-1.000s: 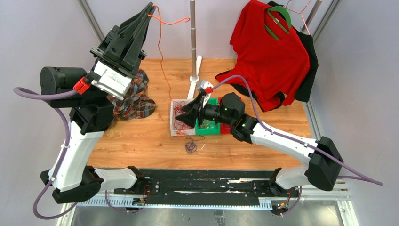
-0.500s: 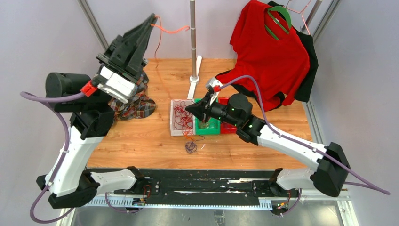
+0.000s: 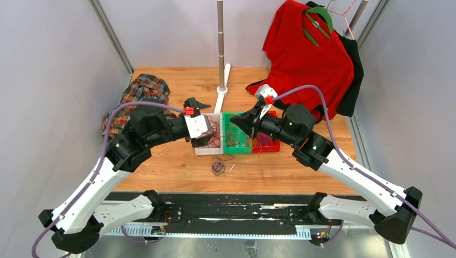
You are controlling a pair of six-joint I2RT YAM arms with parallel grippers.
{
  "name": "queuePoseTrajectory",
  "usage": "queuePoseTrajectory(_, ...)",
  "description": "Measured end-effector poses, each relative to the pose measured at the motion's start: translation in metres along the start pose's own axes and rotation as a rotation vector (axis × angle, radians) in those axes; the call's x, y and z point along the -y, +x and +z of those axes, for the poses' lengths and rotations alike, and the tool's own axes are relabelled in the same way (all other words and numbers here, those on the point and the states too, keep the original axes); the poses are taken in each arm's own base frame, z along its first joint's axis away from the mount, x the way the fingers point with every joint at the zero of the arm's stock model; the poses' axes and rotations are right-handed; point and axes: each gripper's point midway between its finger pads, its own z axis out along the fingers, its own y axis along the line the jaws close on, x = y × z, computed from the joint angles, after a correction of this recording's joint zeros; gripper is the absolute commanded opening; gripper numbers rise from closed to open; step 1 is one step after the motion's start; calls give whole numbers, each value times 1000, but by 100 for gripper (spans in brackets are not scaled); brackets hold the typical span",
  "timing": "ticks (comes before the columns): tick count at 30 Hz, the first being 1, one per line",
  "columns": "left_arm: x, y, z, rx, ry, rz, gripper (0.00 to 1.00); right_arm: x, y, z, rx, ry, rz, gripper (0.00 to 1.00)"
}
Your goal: Untangle the cables
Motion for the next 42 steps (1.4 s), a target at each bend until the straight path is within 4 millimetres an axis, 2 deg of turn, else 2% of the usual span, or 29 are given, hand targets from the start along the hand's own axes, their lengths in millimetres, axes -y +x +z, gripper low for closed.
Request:
queuePoseTrajectory(3, 35, 13, 6, -35, 166, -86, 84, 1, 5, -2, -43, 9, 3, 1)
queuePoseTrajectory(6, 49, 9, 14, -25, 260, -147, 84, 1, 10, -3, -75, 11, 8, 1)
queuePoseTrajectory(11, 43, -12, 31, 26, 323, -145, 78, -2, 20, -5, -118, -10, 14, 1)
queuePoseTrajectory(14, 42, -13, 39, 34, 356, -98, 73, -7, 24, -6, -140, -38, 14, 1)
queuePoseTrajectory(17, 45, -8, 45, 19, 395, -61, 65, -13, 20, -6, -139, -73, 14, 1)
queuePoseTrajectory(19, 50, -2, 47, 6, 424, -46, 55, -16, 17, -6, -134, -91, 12, 1)
queuePoseTrajectory(24, 56, 7, 45, -15, 458, -17, 22, -22, 14, -6, -132, -125, 11, 1)
queuePoseTrajectory(28, 56, 8, 42, -20, 456, 7, 10, -23, 14, -6, -133, -132, 2, 1)
queuePoseTrajectory(34, 47, 6, 33, -29, 412, 63, 1, -22, 20, -7, -156, -126, 1, 1)
queuePoseTrajectory(42, 38, -7, 24, -13, 372, 65, 0, -12, 20, -6, -155, -68, -1, 7)
